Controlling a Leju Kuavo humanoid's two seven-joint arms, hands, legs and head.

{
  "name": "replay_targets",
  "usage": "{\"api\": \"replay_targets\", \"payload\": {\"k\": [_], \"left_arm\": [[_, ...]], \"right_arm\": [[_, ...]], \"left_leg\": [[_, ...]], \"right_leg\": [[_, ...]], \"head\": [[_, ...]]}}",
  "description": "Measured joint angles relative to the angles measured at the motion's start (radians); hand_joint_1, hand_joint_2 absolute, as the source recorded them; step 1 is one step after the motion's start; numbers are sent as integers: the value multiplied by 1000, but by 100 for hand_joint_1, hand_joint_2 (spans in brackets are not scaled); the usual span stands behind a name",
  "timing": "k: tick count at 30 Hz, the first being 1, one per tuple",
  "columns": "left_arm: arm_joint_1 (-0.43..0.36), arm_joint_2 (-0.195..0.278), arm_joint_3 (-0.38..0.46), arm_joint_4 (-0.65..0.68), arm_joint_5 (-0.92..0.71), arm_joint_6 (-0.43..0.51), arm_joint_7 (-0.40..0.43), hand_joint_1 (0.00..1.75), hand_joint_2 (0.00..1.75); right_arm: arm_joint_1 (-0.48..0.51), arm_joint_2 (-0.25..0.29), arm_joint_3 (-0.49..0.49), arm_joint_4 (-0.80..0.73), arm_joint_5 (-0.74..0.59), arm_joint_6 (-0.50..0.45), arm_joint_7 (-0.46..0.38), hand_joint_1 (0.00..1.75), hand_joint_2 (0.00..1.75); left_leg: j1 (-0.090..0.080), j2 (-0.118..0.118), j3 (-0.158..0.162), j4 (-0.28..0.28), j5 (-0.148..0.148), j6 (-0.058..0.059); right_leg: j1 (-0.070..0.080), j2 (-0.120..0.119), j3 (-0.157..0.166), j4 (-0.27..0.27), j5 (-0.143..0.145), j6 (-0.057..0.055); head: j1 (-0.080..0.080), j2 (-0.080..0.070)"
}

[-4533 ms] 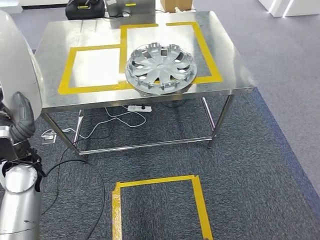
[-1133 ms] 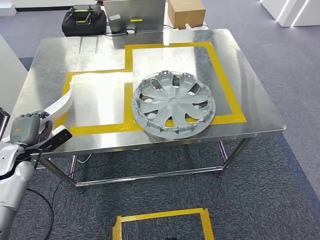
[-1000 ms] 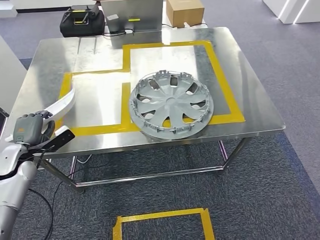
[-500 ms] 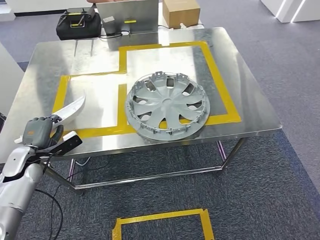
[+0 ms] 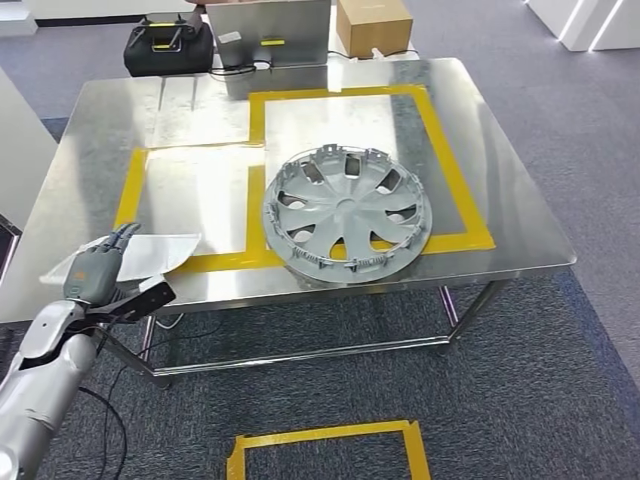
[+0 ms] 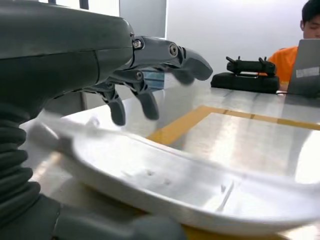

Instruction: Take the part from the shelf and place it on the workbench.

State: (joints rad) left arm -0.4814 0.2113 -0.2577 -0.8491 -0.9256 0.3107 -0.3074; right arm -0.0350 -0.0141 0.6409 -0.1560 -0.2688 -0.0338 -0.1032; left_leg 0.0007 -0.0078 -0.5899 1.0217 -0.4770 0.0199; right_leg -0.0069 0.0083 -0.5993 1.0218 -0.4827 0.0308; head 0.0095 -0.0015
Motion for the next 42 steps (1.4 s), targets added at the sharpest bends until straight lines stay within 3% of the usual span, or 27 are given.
{"api": "replay_targets", "payload": {"k": [3, 5, 8, 9, 10, 11, 13, 14, 16, 19, 21, 23, 24, 25, 26, 29, 31, 33, 35, 37, 39, 40, 41, 42], "left_arm": [[22, -33, 35, -29, 121, 37, -17, 0, 0], [43, -73, 79, -83, 254, 83, -42, 0, 0], [77, -145, 153, -199, 491, 139, -89, 0, 0], [91, -167, 170, -242, 563, 150, -102, 0, 0], [104, -187, 182, -284, 623, 158, -113, 0, 0], [113, -206, 190, -327, 673, 164, -122, 0, 0], [126, -236, 196, -408, 741, 174, -137, 0, 0], [132, -249, 194, -443, 758, 180, -144, 0, 0], [146, -271, 188, -504, 780, 196, -153, 0, 0], [169, -295, 175, -571, 804, 213, -157, 0, 0], [174, -307, 168, -600, 817, 217, -158, 0, 0], [181, -315, 163, -616, 821, 218, -159, 0, 0], [186, -318, 163, -621, 821, 219, -159, 0, 0], [189, -320, 162, -625, 821, 219, -159, 0, 0], [192, -322, 161, -629, 821, 219, -159, 0, 0], [194, -326, 160, -642, 822, 219, -159, 0, 0], [195, -327, 160, -649, 822, 220, -160, 0, 0], [197, -328, 158, -652, 822, 221, -160, 0, 0], [197, -329, 157, -656, 824, 226, -163, 0, 0], [196, -327, 156, -658, 836, 232, -164, 0, 0], [199, -324, 156, -658, 858, 237, -164, 0, 0], [199, -322, 156, -658, 869, 239, -164, 0, 0], [199, -319, 156, -658, 880, 240, -164, 0, 0], [199, -316, 157, -659, 889, 240, -164, 0, 0]], "right_arm": [[1, 3, 0, 0, -5, -2, 3, 0, 0], [2, 7, 0, 0, -9, -5, 4, 0, 0], [2, 13, 0, 0, -15, -12, 5, 0, 0], [2, 15, 0, 0, -17, -14, 7, 0, 0], [2, 19, 0, 0, -20, -17, 9, 0, 0], [3, 21, 0, 0, -23, -19, 11, 0, 0], [3, 27, 0, 0, -29, -23, 13, 0, 0], [2, 28, 0, 0, -32, -25, 13, 0, 0], [2, 32, 0, 0, -37, -32, 15, 0, 0], [2, 42, 0, 0, -44, -56, 26, 0, 0], [1, 47, 0, 0, -45, -68, 33, 0, 0], [1, 52, 0, 0, -46, -71, 35, 0, 0], [1, 54, 0, 0, -47, -72, 36, 0, 0], [2, 56, 0, 0, -47, -72, 36, 0, 0], [1, 57, 0, 0, -47, -72, 37, 0, 0], [0, 58, 0, 0, -48, -72, 38, 0, 0], [0, 59, 0, 0, -48, -72, 38, 0, 0], [1, 60, -1, 0, -48, -72, 38, 0, 0], [2, 62, -1, 0, -47, -73, 38, 0, 0], [1, 64, -1, 0, -45, -73, 37, 0, 0], [1, 65, -1, 0, -45, -73, 37, 0, 0], [1, 65, -1, 0, -44, -73, 37, 0, 0], [1, 65, -1, 0, -44, -73, 38, 0, 0], [1, 65, -1, 0, -44, -73, 39, 0, 0]], "left_leg": [[1, 0, 0, 1, -2, -11], [2, 1, -15, 40, -32, -21], [6, 2, -98, 229, -122, -32], [7, 2, -120, 276, -133, -33], [8, 2, -125, 285, -124, -33], [8, 2, -111, 252, -95, -32], [8, 2, -49, 118, -22, -26], [7, 2, -21, 57, -2, -23], [2, 2, 2, 8, -1, -17], [5, 2, 4, -5, 4, -1], [9, 3, 7, -11, 9, 10], [8, 3, 5, -12, 10, 15], [8, 4, 4, -11, 10, 15], [8, 4, 4, -11, 10, 15], [8, 3, 5, -10, 10, 15], [6, 1, 3, -4, 7, 10], [1, 1, -2, 0, 8, 1], [0, 1, -4, 0, 11, -9], [1, 1, -13, 23, -10, -18], [4, 2, -50, 117, -69, -28], [5, 2, -103, 247, -125, -34], [5, 2, -114, 278, -129, -35], [5, 2, -110, 273, -115, -34], [5, 2, -86, 226, -83, -31]], "right_leg": [[0, 1, 7, -10, 0, -9], [-5, 0, 12, -16, 3, -20], [-6, -2, 15, -18, 2, -27], [-6, -1, 16, -17, 1, -28], [-6, -1, 17, -17, 0, -28], [-6, -1, 20, -17, -1, -27], [-5, -1, 25, -17, -5, -23], [-4, 0, 26, -15, -7, -19], [-2, 0, 24, -15, -7, -9], [-3, -1, 18, -10, -16, 7], [-4, -2, -16, 63, -63, 15], [-4, -2, -79, 203, -128, 20], [-5, -2, -104, 259, -146, 23], [-5, -2, -113, 280, -145, 24], [-5, -3, -101, 258, -124, 23], [-5, -3, 4, 51, -34, 17], [-4, -2, 38, -13, -22, 11], [-4, -1, 40, -16, -20, 2], [-8, -4, 41, -21, -15, -8], [-10, -7, 41, -23, -12, -16], [-10, -8, 41, -23, -12, -18], [-10, -9, 41, -23, -12, -18], [-10, -9, 41, -22, -12, -18], [-10, -8, 42, -22, -12, -18]], "head": [[0, 0], [-3, 0], [-5, 0], [-5, 0], [-5, 0], [-5, 0], [-5, 0], [-5, 0], [-4, 0], [-3, 0], [0, 0], [3, 0], [3, 0], [3, 0], [3, 0], [3, 0], [2, 0], [2, 0], [0, 0], [-3, 0], [-4, 0], [-4, 0], [-4, 0], [-4, 0]]}}
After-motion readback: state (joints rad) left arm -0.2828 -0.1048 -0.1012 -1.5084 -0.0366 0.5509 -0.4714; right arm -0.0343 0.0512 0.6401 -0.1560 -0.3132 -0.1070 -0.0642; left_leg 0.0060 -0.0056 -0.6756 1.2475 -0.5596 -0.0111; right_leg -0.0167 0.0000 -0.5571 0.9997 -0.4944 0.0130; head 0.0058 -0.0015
